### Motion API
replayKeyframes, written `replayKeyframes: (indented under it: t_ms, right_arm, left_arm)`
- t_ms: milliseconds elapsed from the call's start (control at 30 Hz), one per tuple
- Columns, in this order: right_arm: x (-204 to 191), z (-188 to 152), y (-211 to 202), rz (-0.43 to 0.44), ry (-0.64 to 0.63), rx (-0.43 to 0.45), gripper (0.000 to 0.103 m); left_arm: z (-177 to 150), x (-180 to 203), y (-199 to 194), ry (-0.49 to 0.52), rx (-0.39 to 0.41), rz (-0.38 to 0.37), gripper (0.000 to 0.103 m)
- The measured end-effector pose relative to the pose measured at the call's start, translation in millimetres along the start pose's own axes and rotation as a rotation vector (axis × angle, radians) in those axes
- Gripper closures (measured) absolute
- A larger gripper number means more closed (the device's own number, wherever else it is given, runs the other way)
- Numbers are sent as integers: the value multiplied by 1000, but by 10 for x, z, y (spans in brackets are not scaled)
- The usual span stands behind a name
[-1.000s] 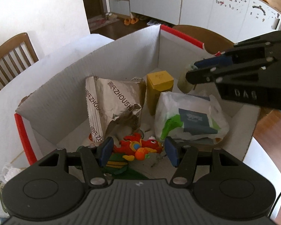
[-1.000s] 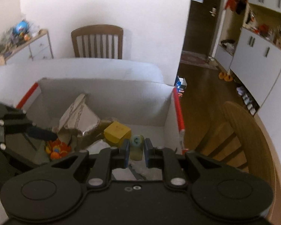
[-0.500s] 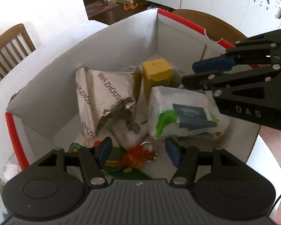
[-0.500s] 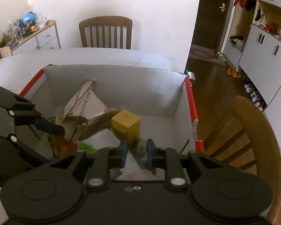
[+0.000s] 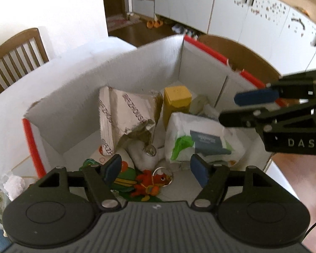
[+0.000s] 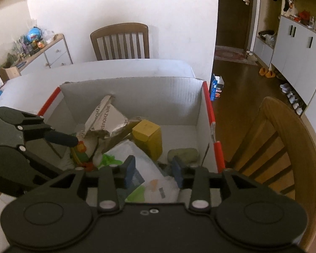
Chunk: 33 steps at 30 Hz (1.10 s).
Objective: Organize objects
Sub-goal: 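Open both tools to release the toy and roll in the shoebox, then withdraw both tools from the shoebox toward the remaining items on the plate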
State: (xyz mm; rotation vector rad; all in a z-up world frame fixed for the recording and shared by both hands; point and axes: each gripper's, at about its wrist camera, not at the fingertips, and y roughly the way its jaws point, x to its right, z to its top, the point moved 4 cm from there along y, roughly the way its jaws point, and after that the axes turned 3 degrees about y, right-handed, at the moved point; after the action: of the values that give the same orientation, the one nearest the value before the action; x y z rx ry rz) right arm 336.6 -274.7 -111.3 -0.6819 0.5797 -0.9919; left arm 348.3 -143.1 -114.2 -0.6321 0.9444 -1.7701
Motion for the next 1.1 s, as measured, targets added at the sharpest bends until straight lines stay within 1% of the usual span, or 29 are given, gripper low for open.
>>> replayKeyframes:
  t_ms: [167,300,400,467,567,600,667,767,867,1000,1033,1100]
  right_arm:
    - [-67,2,-169,14,11,31,60]
    - [-120,21,-302,26,29,56,59]
    - [-172,30,-386,31,42,72,56]
    - [-209,27,-424,38,52,76,52]
    - [-266,4,-470,56,71,65,52]
    - [-289,-1,-486,54,69,66,52]
    - [-341,-5,-527,53,69,74,48]
    - [-418,-5,-589,50,84,89,44]
    - [-479,-16,-665,59,118,107,42]
    - [-604,-44,-743,49,128,124,39]
    - [-644,-48,-757,46,130,127,37]
    - [-718,-59,-776,41,137,133,33]
  left_arm:
    - [7,-62,-208,-35,59,4,31]
    - [-2,-95,-380,-60,109,6,31]
    - [-14,-118,-528,-68,150,20,31]
    - [-15,-130,-619,-73,177,27,31]
    - [-27,-150,-749,-79,210,28,31]
    - [-30,-153,-787,-78,218,28,31]
    - [-38,-157,-856,-79,230,20,31]
    - [-51,-170,-975,-71,253,17,28]
    - [-82,-195,-1085,-63,267,17,28]
    - [-168,-251,-1188,-60,279,9,28]
    - [-186,-265,-1211,-59,281,6,27]
    - [-237,-307,-1267,-56,291,4,21]
